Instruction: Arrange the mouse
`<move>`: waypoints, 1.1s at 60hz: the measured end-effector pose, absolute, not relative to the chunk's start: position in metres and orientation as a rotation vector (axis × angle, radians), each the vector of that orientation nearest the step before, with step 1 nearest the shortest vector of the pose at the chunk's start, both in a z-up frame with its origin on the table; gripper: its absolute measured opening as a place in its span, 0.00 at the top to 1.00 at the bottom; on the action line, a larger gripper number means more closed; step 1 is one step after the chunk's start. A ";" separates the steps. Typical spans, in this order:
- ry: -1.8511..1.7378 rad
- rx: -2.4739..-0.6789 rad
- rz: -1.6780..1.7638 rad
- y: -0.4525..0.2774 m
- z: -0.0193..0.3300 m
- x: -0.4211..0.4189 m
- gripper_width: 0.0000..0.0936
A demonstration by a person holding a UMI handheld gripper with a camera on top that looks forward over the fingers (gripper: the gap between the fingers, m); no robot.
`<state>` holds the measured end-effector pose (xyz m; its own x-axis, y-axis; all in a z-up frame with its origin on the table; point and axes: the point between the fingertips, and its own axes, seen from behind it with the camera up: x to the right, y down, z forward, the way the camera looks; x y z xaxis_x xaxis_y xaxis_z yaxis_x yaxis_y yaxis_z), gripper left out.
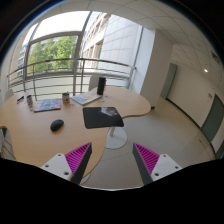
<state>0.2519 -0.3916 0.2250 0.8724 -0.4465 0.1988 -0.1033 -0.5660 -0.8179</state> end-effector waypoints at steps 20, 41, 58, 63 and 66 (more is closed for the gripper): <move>0.371 -2.225 -0.477 -0.417 0.159 0.189 0.10; 0.089 -2.285 -0.178 -0.286 0.056 0.072 0.10; -0.008 -2.272 -0.024 -0.109 0.002 0.045 0.10; -0.010 -2.295 0.009 -0.074 -0.010 0.042 0.10; -0.007 -2.303 0.029 -0.057 -0.014 0.040 0.10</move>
<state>0.0397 -0.0571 -0.0143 0.9997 0.0145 -0.0189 -0.0043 -0.6688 -0.7434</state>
